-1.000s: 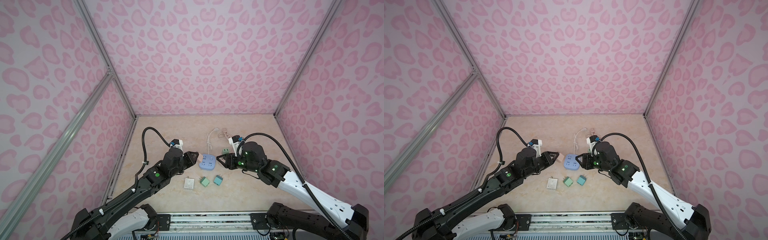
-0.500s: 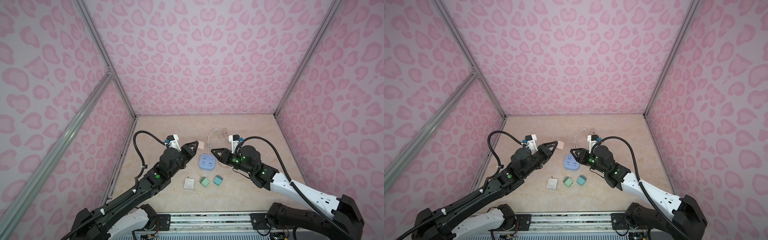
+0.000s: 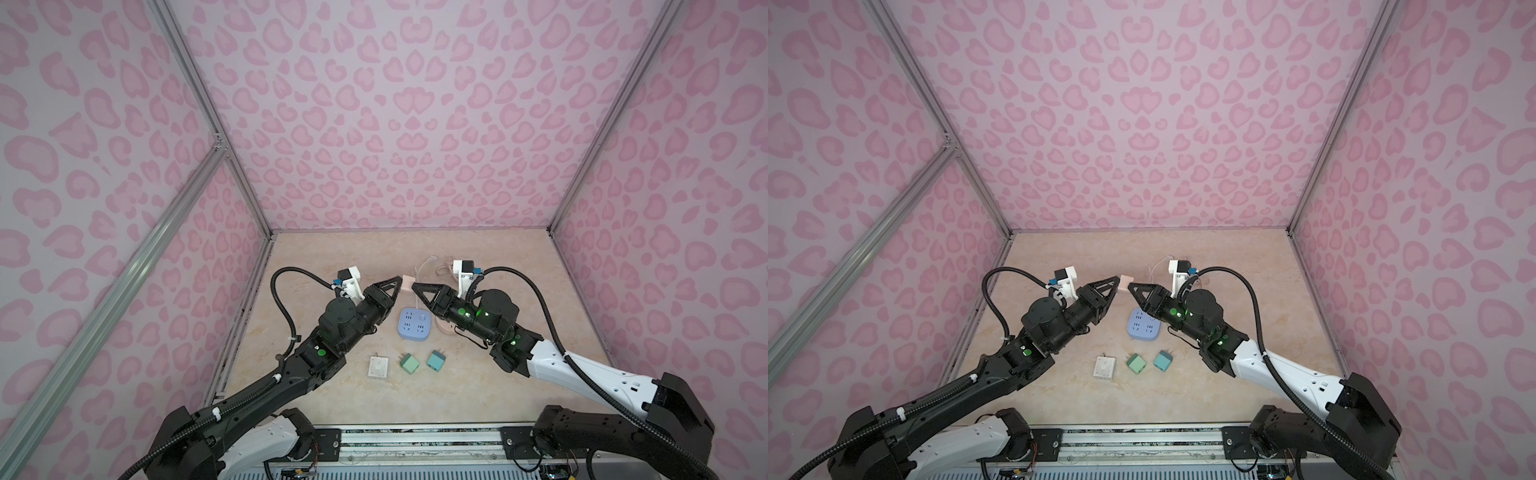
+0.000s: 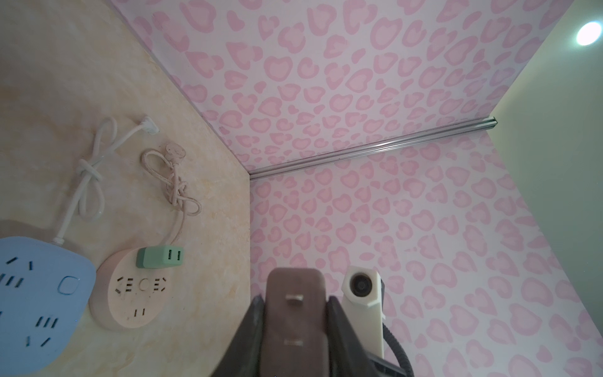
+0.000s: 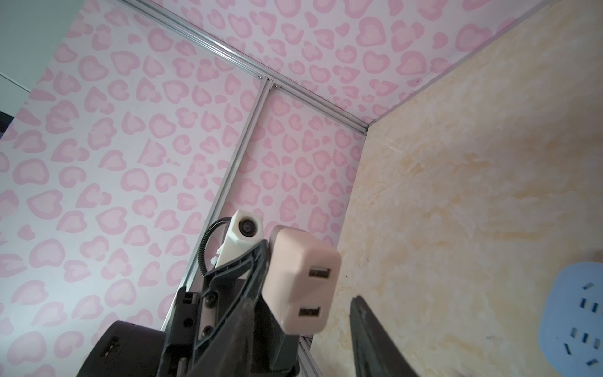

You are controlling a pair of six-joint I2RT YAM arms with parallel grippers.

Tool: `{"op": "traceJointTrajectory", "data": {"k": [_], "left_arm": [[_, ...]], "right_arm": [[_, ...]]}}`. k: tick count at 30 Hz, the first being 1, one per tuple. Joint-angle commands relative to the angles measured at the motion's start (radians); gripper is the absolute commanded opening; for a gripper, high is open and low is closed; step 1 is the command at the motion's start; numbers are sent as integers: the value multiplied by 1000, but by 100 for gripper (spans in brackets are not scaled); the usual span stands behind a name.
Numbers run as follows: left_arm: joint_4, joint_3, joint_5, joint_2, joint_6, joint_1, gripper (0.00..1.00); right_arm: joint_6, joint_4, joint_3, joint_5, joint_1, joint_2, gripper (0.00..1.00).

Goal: Insert the plug

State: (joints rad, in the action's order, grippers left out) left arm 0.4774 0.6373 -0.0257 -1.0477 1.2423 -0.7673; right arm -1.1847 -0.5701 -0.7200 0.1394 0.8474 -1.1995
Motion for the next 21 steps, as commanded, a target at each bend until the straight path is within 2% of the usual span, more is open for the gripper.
{"op": "traceJointTrajectory", "data": {"k": [1,4,14,21], "left_arm": [[107,-15,-24,-3,30,-1,3],[113,-23,-22,0,32,0,3],[112,-27,-37,30,13,0,3],[122,-30,-32,30,22,-1,3]], "right_arm": [[-20,-70,1,11,-10,-7,44],[-45,-85,-13,45,-24,-22,39],[-62,-30,-38,54,-31,-48,39],[-105,-156,-22,84,-31,-83,37]]}}
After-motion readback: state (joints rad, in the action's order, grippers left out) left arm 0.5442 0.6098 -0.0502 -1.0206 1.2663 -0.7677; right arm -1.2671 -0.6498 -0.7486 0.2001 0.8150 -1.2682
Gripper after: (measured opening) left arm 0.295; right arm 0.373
